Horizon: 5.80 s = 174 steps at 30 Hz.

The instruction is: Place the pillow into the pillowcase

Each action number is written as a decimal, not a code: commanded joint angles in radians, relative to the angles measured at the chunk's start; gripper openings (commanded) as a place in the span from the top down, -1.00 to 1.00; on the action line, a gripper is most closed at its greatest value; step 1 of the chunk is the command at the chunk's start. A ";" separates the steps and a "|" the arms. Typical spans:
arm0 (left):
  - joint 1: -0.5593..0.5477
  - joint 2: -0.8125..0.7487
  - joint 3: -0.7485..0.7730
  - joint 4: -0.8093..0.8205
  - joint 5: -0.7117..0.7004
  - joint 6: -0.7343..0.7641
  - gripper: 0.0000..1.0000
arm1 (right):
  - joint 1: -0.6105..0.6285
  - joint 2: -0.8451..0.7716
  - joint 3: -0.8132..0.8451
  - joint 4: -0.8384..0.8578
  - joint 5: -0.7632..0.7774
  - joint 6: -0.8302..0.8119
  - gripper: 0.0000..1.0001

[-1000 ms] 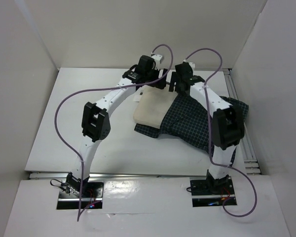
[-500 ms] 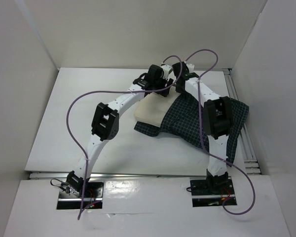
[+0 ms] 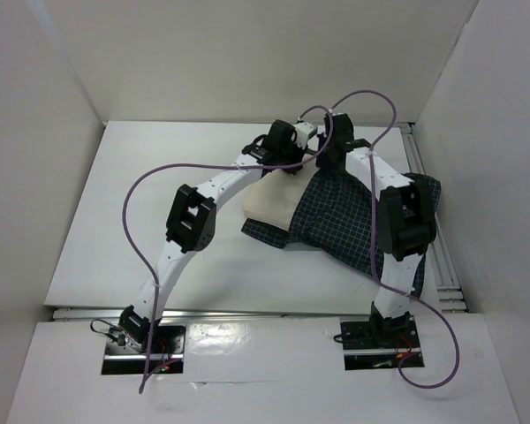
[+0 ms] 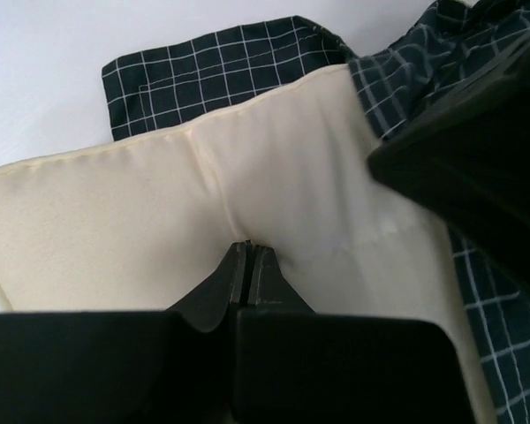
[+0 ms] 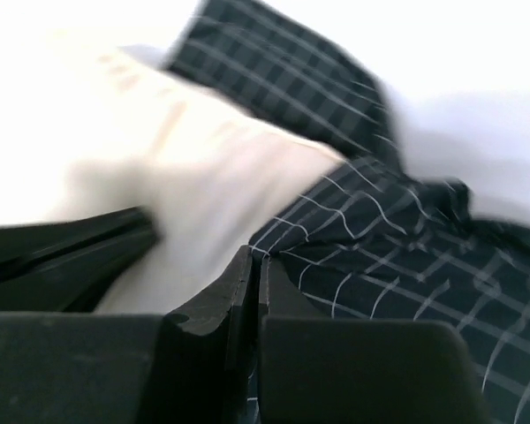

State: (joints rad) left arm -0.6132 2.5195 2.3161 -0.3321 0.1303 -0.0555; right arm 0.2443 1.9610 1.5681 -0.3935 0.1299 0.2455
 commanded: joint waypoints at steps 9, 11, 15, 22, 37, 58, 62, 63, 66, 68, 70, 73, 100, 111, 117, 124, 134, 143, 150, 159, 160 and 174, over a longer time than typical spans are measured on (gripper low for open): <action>-0.040 -0.059 -0.066 0.001 0.258 -0.040 1.00 | 0.026 -0.013 -0.072 0.651 -0.905 0.069 1.00; -0.040 -0.070 -0.076 0.001 0.249 -0.030 1.00 | 0.026 -0.013 -0.123 0.799 -0.986 0.135 1.00; -0.040 -0.096 -0.104 0.011 0.249 -0.040 1.00 | 0.026 0.018 -0.123 0.841 -1.056 0.181 1.00; 0.010 -0.220 -0.199 -0.111 0.126 -0.092 0.95 | 0.004 -0.013 -0.092 0.575 -0.788 0.109 0.96; 0.336 -0.137 -0.067 -0.326 0.515 0.218 -1.00 | 0.013 -0.083 -0.096 0.395 -0.751 -0.075 1.00; 0.270 -0.146 -0.323 -0.258 0.750 0.205 1.00 | 0.023 -0.007 -0.042 0.366 -0.742 -0.057 1.00; 0.270 -0.281 -0.320 -0.167 0.669 0.051 1.00 | 0.049 0.015 -0.007 0.321 -0.756 -0.071 1.00; 0.270 -0.303 -0.302 -0.148 0.660 0.021 1.00 | 0.065 0.015 0.004 0.306 -0.756 -0.071 1.00; 0.270 -0.346 -0.235 -0.108 0.660 -0.053 1.00 | 0.107 0.024 0.049 0.297 -0.808 -0.080 1.00; 0.270 -0.367 -0.178 -0.084 0.651 -0.107 1.00 | 0.137 0.035 0.085 0.277 -0.840 -0.089 1.00; 0.270 -0.367 -0.143 -0.073 0.638 -0.131 1.00 | 0.150 0.035 0.105 0.265 -0.849 -0.089 1.00; 0.250 -0.389 -0.152 -0.039 0.663 -0.170 1.00 | 0.150 0.026 0.106 0.318 -0.936 -0.049 1.00; 0.187 -0.485 -0.483 0.142 0.430 -0.245 1.00 | 0.253 0.225 0.259 1.638 -1.690 1.222 1.00; 0.217 -0.498 -0.590 0.011 0.270 -0.261 -1.00 | 0.214 -0.037 0.181 0.156 -0.853 0.032 -0.84; 0.217 -0.594 -0.643 0.010 0.200 -0.260 -1.00 | 0.214 -0.140 0.135 -0.013 -0.670 -0.083 -1.00; 0.217 -0.758 -0.868 -0.002 0.108 -0.222 -1.00 | 0.214 -0.368 -0.112 -0.099 -0.317 -0.066 -1.00; 0.152 -1.021 -1.150 0.018 0.042 -0.297 -0.87 | 0.233 -0.602 -0.453 -0.140 -0.116 -0.009 -1.00; -0.275 -0.961 -1.068 -0.085 -0.176 -0.225 -1.00 | 0.233 -0.663 -0.612 -0.252 0.061 0.185 -0.66; -0.450 -0.740 -0.908 -0.182 -0.380 -0.262 -1.00 | 0.233 -0.720 -0.810 -0.127 -0.053 0.273 -0.66; -0.473 -0.524 -0.735 -0.329 -0.634 -0.472 -1.00 | 0.224 -0.823 -0.962 0.080 -0.004 0.333 -0.46; -0.473 -0.487 -0.724 -0.347 -0.650 -0.487 -1.00 | 0.224 -0.823 -0.977 0.112 -0.015 0.333 -0.46; -0.473 -0.306 -0.598 -0.409 -0.822 -0.581 1.00 | 0.205 -0.789 -1.108 0.546 -0.235 0.259 1.00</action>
State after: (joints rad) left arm -1.1175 2.1372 1.7103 -0.7315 -0.6605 -0.6064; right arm 0.4133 1.2224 0.4904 -0.0677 0.0238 0.5381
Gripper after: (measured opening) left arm 0.052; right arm 0.026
